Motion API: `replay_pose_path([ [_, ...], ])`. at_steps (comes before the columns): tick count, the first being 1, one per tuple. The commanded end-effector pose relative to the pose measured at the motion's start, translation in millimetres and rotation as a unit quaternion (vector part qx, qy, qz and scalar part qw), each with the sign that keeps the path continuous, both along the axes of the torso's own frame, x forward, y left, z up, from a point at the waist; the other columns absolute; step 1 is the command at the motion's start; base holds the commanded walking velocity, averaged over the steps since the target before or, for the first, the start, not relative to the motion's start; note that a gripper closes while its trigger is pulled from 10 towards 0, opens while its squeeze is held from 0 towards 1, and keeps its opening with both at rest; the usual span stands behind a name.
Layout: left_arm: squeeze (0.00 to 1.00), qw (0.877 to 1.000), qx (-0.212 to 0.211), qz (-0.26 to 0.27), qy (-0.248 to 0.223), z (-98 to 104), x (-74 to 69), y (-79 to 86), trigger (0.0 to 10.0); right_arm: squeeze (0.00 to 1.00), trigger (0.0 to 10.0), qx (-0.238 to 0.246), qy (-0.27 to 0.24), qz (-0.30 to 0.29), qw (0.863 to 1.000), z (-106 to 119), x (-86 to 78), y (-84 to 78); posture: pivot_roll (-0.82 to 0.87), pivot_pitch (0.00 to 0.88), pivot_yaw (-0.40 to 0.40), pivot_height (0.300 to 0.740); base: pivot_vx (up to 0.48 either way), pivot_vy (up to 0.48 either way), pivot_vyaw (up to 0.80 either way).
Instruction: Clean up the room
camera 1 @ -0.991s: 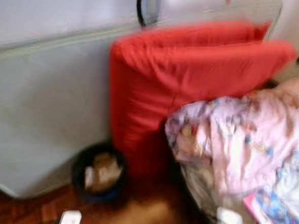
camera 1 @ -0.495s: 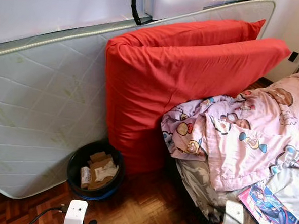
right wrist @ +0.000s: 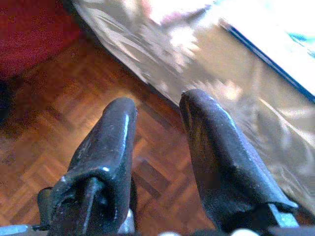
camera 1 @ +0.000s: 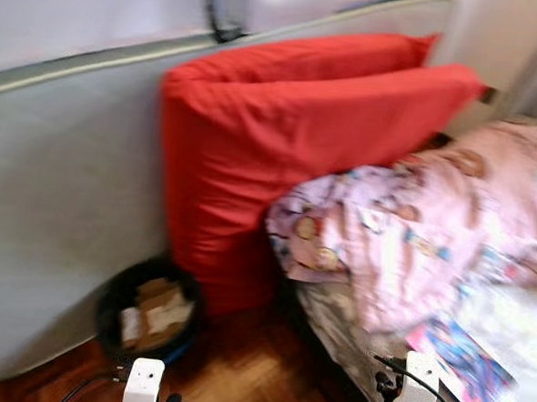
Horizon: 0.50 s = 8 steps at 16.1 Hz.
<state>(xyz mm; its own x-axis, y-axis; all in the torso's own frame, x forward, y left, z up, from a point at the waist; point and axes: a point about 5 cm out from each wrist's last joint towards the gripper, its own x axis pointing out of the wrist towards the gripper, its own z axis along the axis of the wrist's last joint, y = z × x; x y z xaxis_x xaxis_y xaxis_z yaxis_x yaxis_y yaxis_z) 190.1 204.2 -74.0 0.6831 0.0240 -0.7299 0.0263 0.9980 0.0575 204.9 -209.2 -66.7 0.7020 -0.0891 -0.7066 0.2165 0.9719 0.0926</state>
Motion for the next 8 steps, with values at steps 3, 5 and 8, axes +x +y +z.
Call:
replay_pose_path([
  [3,0.0,0.999,0.024,-0.02,0.025,-6.2,-11.8,0.7,10.0,0.0,10.0,-0.003,0.027,0.002,1.0,-8.5,-15.0,0.0,-0.03,0.078,-0.054,0.74,0.0,-0.114,-0.75],
  [5,0.0,0.999,0.028,-0.013,0.035,-8.2,-15.7,2.1,10.0,0.0,10.0,-0.002,0.033,0.002,0.999,-12.4,-22.5,3.0,-0.03,0.079,-0.051,0.74,0.0,-0.24,-0.74],
  [8,0.0,0.999,0.023,-0.011,0.029,-7.9,-15.7,1.7,10.0,0.0,10.0,-0.002,0.036,0.009,0.999,-14.4,-25.8,6.4,-0.03,0.082,-0.053,0.74,0.0,0.0,-0.74],
])
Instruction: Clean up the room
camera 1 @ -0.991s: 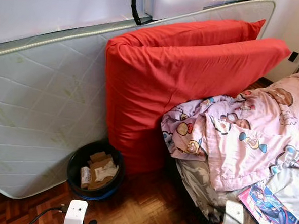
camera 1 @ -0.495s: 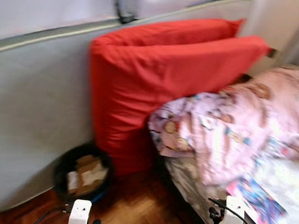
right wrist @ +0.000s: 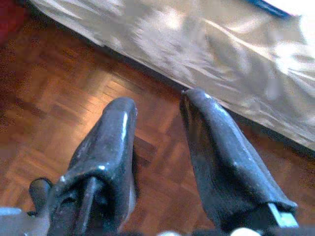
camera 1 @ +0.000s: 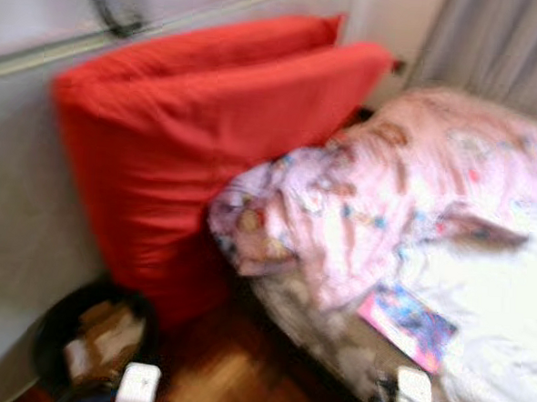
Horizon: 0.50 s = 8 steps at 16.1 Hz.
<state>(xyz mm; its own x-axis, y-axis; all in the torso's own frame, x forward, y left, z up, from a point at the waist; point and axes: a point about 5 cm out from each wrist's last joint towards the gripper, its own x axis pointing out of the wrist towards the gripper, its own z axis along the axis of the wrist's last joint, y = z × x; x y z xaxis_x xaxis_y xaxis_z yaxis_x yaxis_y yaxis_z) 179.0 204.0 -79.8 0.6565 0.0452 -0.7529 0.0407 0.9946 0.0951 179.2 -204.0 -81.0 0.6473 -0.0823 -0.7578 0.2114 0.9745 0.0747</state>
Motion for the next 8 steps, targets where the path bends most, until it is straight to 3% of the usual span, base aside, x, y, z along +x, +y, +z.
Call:
replay_pose_path([
  [1,0.0,1.0,0.002,-0.004,0.01,-2.1,-4.8,2.1,10.0,0.0,10.0,-0.002,-0.003,0.003,1.0,0.7,1.0,-0.7,-0.03,0.082,-0.054,0.74,0.0,0.0,-0.73],
  [8,0.0,1.0,-0.013,0.008,0.001,-0.4,-2.1,2.6,10.0,0.0,10.0,-0.003,-0.003,0.005,1.0,1.1,1.6,-1.5,-0.02,0.086,-0.048,0.74,0.0,0.0,-0.73],
])
